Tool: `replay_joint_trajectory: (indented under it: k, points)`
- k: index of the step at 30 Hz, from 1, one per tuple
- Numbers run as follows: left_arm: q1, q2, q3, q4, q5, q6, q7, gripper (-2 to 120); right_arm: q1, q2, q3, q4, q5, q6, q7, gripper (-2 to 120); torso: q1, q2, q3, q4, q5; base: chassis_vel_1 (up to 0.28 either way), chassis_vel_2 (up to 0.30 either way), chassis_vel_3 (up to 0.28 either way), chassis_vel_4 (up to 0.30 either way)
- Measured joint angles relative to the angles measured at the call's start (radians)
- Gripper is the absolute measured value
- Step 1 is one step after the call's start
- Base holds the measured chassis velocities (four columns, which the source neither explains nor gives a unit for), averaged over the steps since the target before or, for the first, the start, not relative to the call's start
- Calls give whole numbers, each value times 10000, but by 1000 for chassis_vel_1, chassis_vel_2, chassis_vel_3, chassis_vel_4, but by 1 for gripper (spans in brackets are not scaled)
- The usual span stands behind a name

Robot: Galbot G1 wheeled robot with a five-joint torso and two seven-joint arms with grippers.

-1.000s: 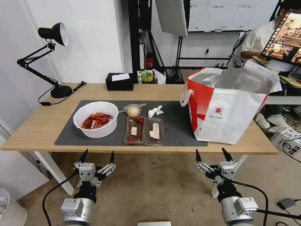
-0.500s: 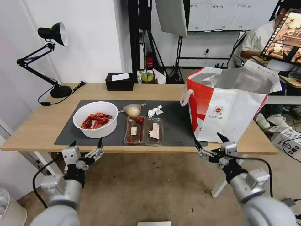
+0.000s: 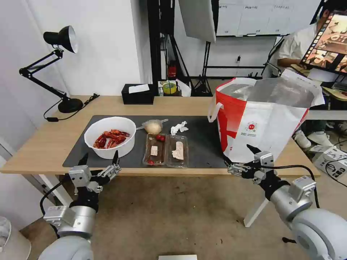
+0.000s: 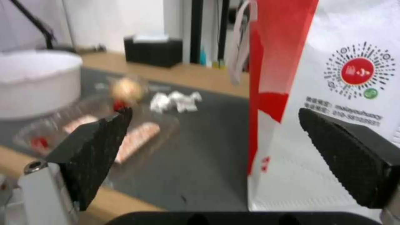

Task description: Pick up the trash from the table and place it into the takeout bag.

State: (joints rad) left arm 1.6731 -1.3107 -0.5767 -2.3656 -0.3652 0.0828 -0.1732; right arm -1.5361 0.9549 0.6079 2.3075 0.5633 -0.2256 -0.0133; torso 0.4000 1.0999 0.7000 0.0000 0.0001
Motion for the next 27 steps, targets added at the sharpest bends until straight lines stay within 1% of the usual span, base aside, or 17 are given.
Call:
replay_joint_trajectory:
  k: [1, 2, 3, 5, 18, 27]
  points:
    - [9, -2, 2, 5, 7, 0, 7, 100, 12, 109, -97, -150, 36, 459, -67, 100, 0, 0, 0, 0, 0, 0, 0, 0, 0]
    - [9, -2, 2, 5, 7, 0, 7, 100, 12, 109, -97, -150, 36, 459, -67, 100, 0, 0, 0, 0, 0, 0, 0, 0, 0]
    - [25, -3, 2, 11, 16, 0, 14, 100, 14, 223, -216, -314, 0, 788, -105, 100, 0, 0, 0, 0, -1, 0, 0, 0, 0]
    - [54, -6, 2, 13, 28, 3, 25, 100, 13, 309, -304, -428, -59, 964, -121, 100, 0, 0, 0, 0, -1, 0, 0, 0, 0]
    - [274, -52, 6, -27, 140, 29, 128, 100, 6, 446, -581, -542, -122, 1039, -122, 100, 0, 0, 0, 0, -1, 0, 0, 0, 0]
    - [434, -96, 37, -50, 244, 40, 274, 100, 178, 440, -1086, -733, 439, 1010, -93, 100, 0, 0, 0, 0, -1, 0, 0, 0, 0]
